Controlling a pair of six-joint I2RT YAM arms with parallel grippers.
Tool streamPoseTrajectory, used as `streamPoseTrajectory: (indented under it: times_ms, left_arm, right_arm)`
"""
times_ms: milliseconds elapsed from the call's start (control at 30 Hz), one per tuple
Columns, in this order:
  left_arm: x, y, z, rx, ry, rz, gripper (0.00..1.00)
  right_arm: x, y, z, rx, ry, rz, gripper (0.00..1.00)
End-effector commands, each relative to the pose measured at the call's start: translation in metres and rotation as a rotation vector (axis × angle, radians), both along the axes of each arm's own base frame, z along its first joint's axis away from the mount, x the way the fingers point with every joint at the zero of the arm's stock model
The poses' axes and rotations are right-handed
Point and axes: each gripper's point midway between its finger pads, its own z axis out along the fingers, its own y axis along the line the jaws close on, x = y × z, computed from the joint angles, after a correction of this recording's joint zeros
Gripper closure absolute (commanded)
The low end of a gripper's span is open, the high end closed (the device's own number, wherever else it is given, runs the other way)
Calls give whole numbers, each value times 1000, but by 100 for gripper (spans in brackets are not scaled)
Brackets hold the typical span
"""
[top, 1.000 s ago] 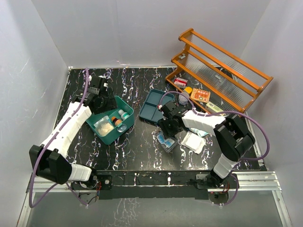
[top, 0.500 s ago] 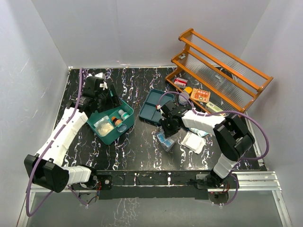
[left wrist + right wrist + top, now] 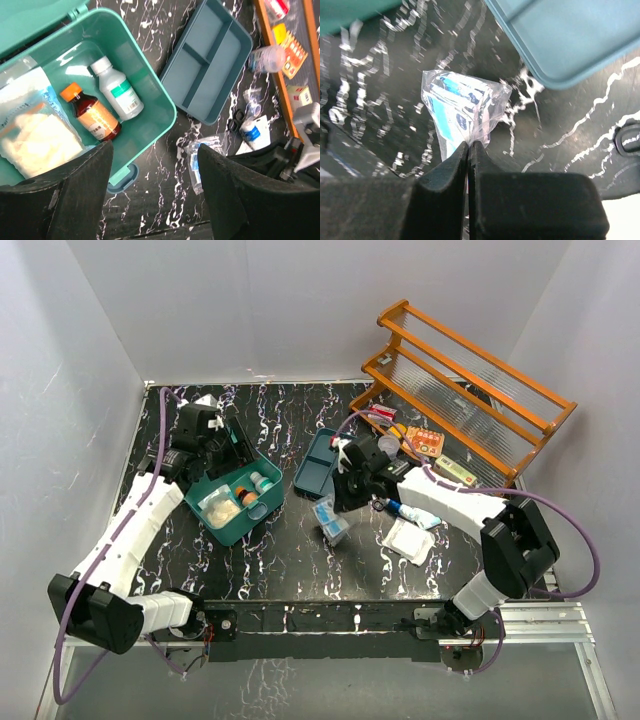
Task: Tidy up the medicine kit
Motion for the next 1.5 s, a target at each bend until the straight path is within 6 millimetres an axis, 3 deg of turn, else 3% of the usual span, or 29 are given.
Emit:
streamPoseTrajectory:
  times_ms: [0, 167, 300, 433, 700, 867, 1167, 1467]
  left_arm:
    - [9, 14, 52, -9, -146, 87, 33]
    - [13, 33, 105, 18, -278, 169, 33]
    - [9, 50, 150, 32, -399, 228, 33]
    - [-3, 63, 180, 29, -477, 275, 33]
    - [-33, 87, 211, 40, -553, 350, 32]
    - [-43, 93, 212, 39, -557, 365, 32]
    - [-47, 97, 205, 61, -545, 370, 32]
    - [-41, 96, 198, 82, -537, 360, 31]
  right_arm:
    - [29, 43, 83, 237, -138, -4, 100]
    - [43, 77, 140, 387, -205, -8, 100]
    - [52, 117, 182, 497, -252, -17, 100]
    - [60, 161, 195, 548, -260, -19, 100]
    - [62, 247, 167, 499, -253, 64, 100]
    - [57, 278, 132, 413, -238, 103, 100]
    - [44, 287, 78, 295, -205, 122, 100]
    - [29, 290, 44, 217, -155, 165, 100]
